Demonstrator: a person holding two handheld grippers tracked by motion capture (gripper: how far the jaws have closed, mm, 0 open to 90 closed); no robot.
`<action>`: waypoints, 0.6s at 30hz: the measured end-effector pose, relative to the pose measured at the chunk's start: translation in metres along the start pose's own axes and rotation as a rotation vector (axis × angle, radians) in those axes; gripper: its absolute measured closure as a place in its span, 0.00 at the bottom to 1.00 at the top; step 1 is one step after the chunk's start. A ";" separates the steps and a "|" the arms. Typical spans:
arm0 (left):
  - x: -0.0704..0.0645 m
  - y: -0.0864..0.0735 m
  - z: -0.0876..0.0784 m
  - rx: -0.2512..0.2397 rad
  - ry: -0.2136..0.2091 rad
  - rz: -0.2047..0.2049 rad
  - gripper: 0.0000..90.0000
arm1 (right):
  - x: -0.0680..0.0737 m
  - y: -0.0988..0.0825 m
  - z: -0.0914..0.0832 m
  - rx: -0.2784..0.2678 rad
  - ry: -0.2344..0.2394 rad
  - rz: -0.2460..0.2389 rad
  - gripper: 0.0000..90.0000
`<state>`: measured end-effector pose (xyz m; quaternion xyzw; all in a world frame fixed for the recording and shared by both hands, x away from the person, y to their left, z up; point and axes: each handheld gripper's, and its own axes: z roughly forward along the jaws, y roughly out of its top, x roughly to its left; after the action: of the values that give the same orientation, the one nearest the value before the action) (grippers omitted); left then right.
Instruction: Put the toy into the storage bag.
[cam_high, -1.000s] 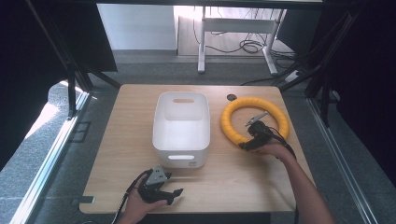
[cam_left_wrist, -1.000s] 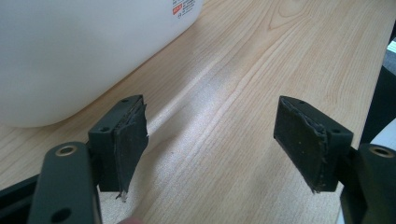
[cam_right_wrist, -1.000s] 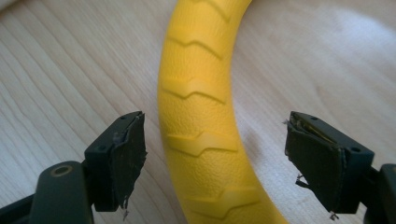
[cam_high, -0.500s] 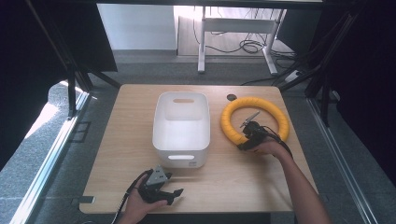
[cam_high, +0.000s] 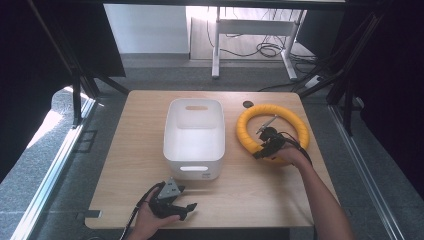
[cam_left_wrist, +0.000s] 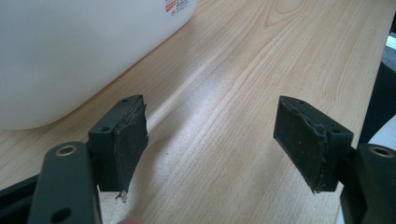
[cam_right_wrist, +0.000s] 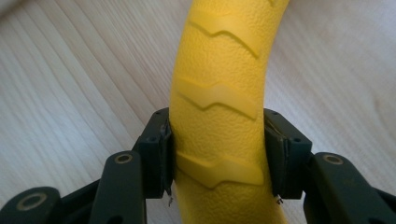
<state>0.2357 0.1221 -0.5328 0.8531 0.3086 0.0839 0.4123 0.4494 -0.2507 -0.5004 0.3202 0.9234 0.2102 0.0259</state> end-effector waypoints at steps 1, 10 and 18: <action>0.000 0.000 0.000 0.000 0.000 0.000 0.29 | -0.001 0.002 -0.008 -0.047 0.019 0.010 0.56; -0.001 0.000 0.001 0.002 -0.001 0.002 0.29 | -0.004 0.006 -0.045 -0.245 0.107 0.058 0.57; -0.001 0.000 0.001 0.003 -0.002 0.000 0.29 | -0.012 0.005 -0.081 -0.463 0.202 0.121 0.58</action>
<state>0.2358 0.1209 -0.5337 0.8538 0.3082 0.0829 0.4114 0.4466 -0.2847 -0.4257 0.3378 0.8277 0.4481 -0.0066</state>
